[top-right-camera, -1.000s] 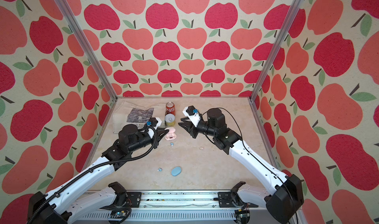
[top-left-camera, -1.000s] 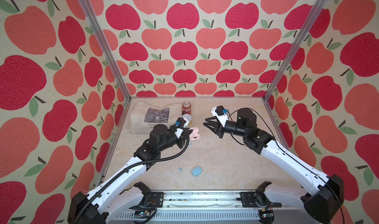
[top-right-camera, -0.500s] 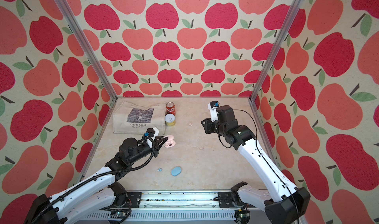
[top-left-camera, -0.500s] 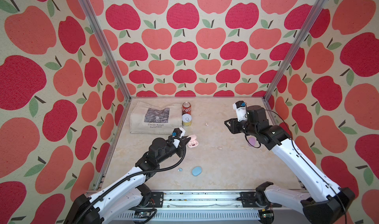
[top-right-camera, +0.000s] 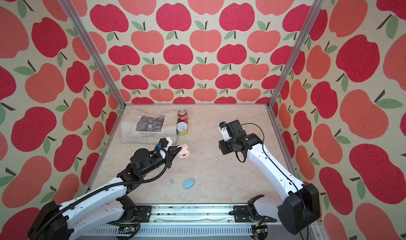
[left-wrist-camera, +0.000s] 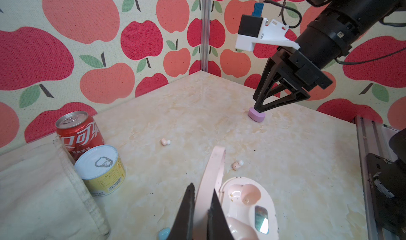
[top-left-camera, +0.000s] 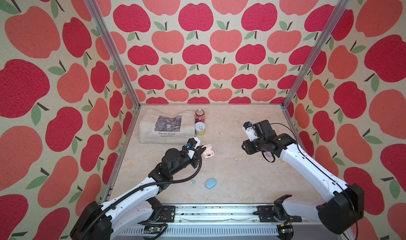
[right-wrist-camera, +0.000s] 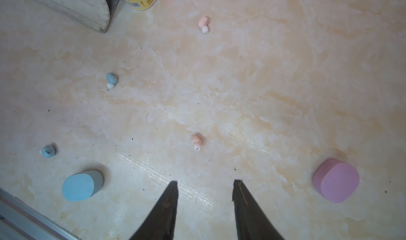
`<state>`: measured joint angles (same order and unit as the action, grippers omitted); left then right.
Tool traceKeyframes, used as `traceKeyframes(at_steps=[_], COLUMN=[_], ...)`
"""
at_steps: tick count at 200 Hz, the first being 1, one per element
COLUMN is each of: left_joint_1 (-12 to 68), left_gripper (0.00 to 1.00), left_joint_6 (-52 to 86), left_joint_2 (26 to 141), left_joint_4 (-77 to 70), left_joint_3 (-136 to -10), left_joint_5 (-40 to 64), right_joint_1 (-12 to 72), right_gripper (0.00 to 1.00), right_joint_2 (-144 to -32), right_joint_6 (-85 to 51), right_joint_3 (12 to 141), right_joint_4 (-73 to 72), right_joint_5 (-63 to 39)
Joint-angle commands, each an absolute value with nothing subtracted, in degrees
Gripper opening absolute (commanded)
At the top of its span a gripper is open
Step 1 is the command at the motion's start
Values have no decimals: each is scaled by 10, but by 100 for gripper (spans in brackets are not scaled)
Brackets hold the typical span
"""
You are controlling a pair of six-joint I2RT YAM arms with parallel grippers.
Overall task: Insert wireless bluetooth earbuds into charging case
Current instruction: Pick up a wireless bluetooth earbud from the top-center of the table.
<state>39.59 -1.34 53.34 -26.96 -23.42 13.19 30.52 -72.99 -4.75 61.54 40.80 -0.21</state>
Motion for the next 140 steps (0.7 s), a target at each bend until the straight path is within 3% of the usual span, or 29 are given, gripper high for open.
traceKeyframes(at_steps=[1, 98, 140], left_joint_1=[397, 393, 391], left_gripper=[0, 0, 0], left_joint_6=[-13, -9, -9], left_joint_2=[535, 544, 542], left_joint_4=[-294, -297, -305], left_joint_3=[-232, -236, -230], left_joint_5=[110, 94, 86], right_joint_1=[305, 305, 314], right_gripper=[46, 46, 47], right_joint_2=[-770, -1078, -1204], right_joint_6=[-21, -229, -169], right_joint_3=[624, 824, 945], right_joint_4=[347, 266, 295], right_joint_5=[-2, -32, -45])
